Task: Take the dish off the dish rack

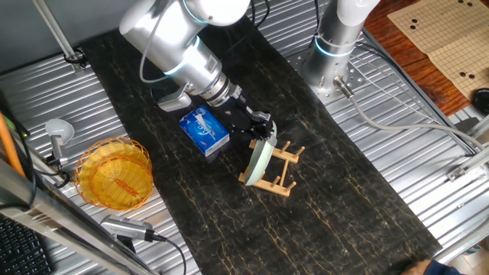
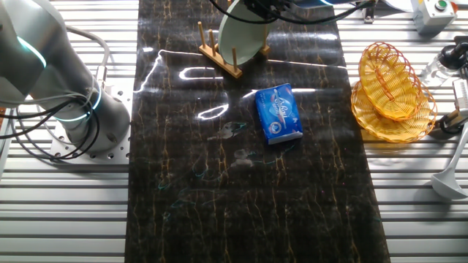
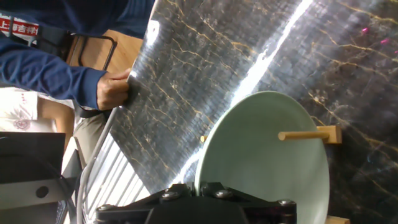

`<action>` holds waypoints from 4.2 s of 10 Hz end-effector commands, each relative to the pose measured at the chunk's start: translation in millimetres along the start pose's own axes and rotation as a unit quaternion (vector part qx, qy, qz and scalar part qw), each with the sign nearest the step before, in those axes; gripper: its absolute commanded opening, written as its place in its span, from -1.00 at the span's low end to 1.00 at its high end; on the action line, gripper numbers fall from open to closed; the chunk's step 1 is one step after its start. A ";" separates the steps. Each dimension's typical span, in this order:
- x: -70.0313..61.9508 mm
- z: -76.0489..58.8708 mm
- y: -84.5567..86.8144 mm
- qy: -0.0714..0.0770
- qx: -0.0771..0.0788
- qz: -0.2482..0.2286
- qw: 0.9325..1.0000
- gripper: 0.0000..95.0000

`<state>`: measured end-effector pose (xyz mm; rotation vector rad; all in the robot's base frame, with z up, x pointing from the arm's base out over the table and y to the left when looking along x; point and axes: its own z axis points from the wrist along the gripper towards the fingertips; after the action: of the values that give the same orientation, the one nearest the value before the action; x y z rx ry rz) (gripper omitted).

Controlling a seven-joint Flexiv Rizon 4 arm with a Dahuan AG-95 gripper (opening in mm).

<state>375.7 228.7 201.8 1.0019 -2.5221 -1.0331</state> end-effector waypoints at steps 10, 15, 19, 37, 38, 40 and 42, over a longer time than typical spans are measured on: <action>-1.5 -3.6 -6.9 0.003 -0.038 0.010 0.999 -1.00; -1.4 -3.9 -7.0 -0.009 -0.059 0.006 0.998 -1.00; -1.5 -5.3 -5.3 -0.021 -0.065 -0.016 0.998 -1.00; -11.6 -31.2 32.9 -0.032 -0.107 -0.016 0.994 -1.00; -11.5 -32.3 35.9 -0.033 -0.109 -0.015 0.993 -1.00; -12.6 -34.7 41.6 -0.033 -0.111 -0.010 0.993 -1.00; -14.6 -38.0 48.3 -0.034 -0.114 -0.004 0.993 -1.00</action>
<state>378.4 243.6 263.3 0.9234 -2.3835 -1.3448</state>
